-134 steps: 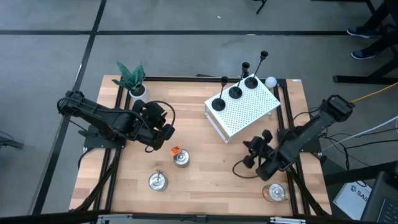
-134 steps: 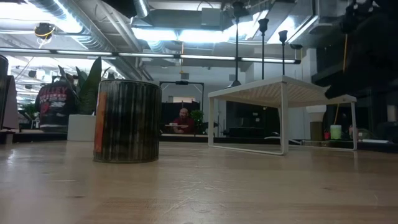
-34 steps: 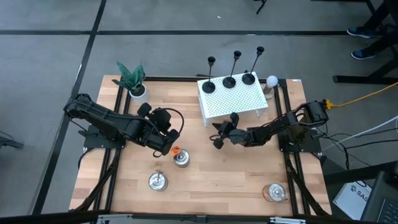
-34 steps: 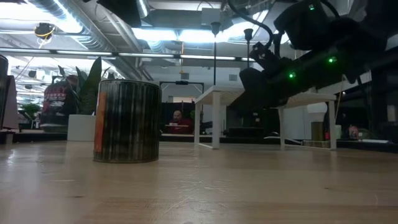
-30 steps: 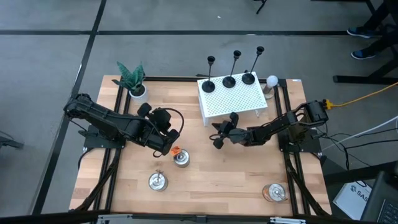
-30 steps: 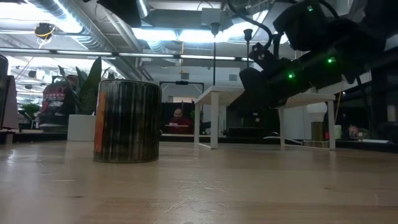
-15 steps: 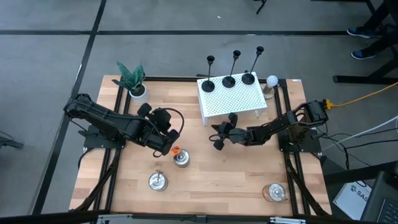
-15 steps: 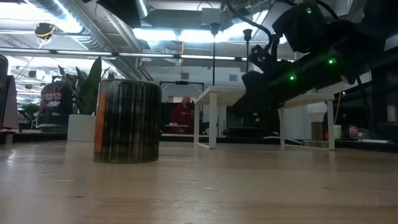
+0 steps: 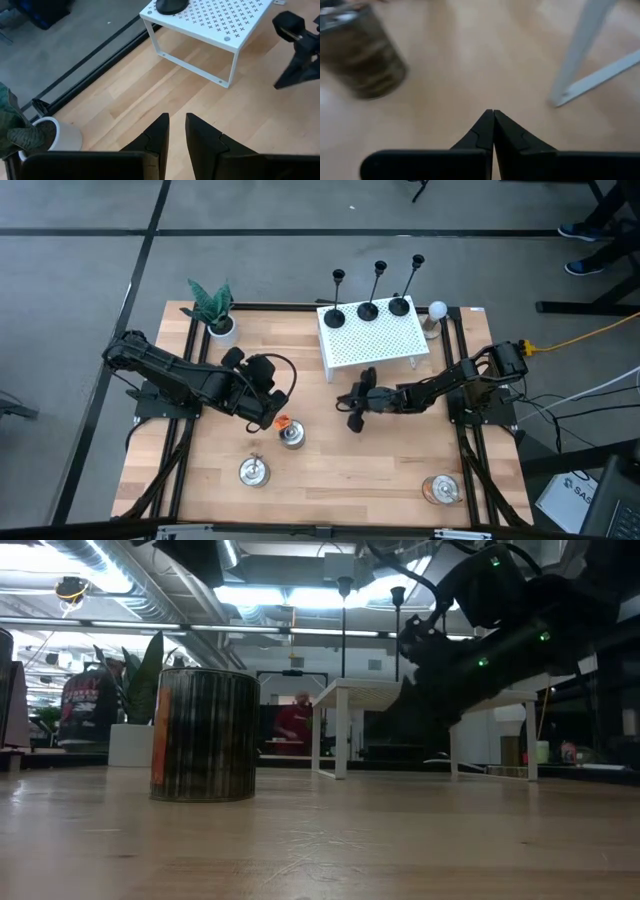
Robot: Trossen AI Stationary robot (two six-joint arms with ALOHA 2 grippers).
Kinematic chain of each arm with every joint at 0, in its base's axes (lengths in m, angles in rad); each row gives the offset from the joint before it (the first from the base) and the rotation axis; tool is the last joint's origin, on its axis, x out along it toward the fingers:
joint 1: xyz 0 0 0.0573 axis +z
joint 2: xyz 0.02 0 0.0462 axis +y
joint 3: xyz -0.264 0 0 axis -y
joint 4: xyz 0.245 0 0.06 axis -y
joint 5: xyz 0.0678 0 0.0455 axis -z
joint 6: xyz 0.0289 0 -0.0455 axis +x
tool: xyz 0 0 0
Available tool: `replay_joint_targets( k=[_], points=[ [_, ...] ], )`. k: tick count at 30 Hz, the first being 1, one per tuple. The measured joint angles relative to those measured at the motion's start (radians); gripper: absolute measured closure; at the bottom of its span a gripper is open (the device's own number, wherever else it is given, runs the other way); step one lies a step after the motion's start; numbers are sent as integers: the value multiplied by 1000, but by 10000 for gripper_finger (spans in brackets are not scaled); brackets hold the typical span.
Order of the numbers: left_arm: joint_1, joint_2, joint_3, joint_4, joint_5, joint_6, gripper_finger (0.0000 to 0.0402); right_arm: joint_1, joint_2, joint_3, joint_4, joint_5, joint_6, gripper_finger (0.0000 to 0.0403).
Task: Pick & Place candle stick holders
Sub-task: Put the bottom orange scented candle on the shelf
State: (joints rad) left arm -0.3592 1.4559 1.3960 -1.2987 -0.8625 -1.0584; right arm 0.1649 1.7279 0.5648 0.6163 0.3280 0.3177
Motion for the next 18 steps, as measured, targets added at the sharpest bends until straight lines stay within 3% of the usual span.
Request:
replay_joint_targets(
  k=[10, 14, 18],
  points=[
    [-47, -72, -6, -22, -87, 142, 343, 4, 0, 0, -2, -356, 85, 392],
    [-114, -173, -111, 31, -144, 141, 343, 5, 0, 0, -1, -434, 125, 392],
    [-170, -296, -283, 198, -137, 137, 343, 18, 0, 0, 8, -452, 128, 392]
  ],
)
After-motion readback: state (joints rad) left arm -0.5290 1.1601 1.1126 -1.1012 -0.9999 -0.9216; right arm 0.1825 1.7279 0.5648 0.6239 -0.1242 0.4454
